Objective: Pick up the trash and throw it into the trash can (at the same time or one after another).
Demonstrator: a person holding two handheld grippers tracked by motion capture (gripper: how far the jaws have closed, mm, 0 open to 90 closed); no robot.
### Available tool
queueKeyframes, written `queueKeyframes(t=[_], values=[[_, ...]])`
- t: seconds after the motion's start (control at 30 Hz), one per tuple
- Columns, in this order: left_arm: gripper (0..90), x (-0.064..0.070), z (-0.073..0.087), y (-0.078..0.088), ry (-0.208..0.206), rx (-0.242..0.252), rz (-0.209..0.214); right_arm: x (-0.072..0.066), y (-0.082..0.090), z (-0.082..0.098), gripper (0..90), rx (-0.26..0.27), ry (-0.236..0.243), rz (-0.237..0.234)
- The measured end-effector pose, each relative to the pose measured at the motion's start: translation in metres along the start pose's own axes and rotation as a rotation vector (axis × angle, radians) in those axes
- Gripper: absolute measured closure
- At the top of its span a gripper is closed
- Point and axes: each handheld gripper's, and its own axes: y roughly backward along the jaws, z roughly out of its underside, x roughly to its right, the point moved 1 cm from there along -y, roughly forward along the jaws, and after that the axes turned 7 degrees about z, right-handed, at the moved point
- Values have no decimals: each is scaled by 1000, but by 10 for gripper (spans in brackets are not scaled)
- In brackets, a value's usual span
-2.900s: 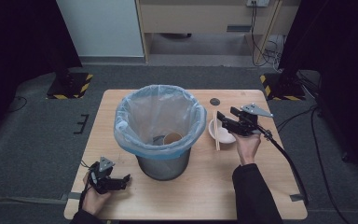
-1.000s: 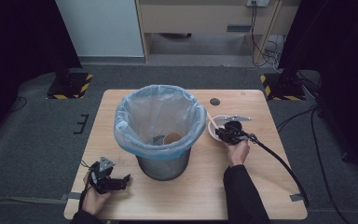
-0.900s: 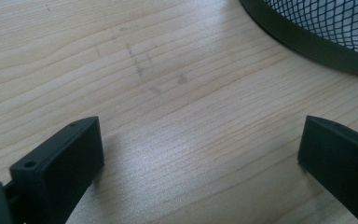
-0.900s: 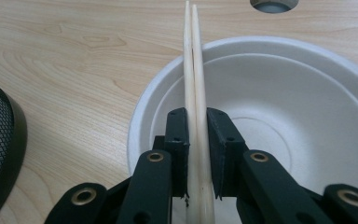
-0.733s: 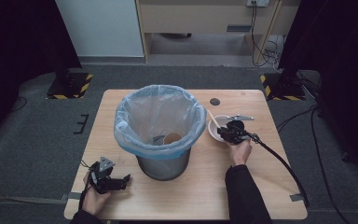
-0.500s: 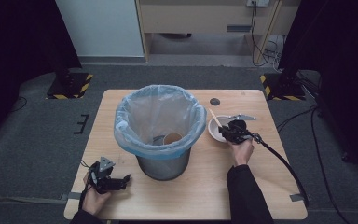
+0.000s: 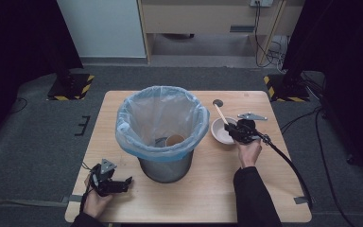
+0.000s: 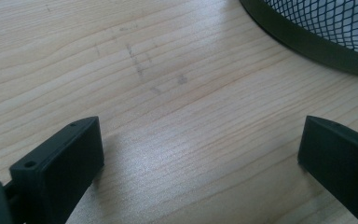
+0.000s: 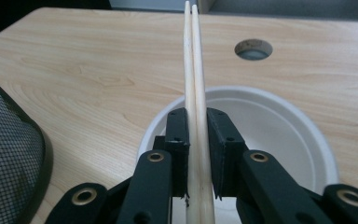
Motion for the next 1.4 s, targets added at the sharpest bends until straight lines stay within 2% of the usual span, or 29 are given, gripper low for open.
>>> queueKeyframes(t=[0.33, 0.7, 0.93, 1.4], values=[[0, 0, 0, 0, 0, 0, 0, 3, 23, -13, 795, 81, -13, -15], [0, 0, 0, 0, 0, 0, 0, 7, 51, -31, 796, 193, -36, -27], [0, 0, 0, 0, 0, 0, 0, 8, 67, -42, 796, 239, -34, -22], [0, 0, 0, 0, 0, 0, 0, 6, 95, -63, 796, 337, -41, -59]])
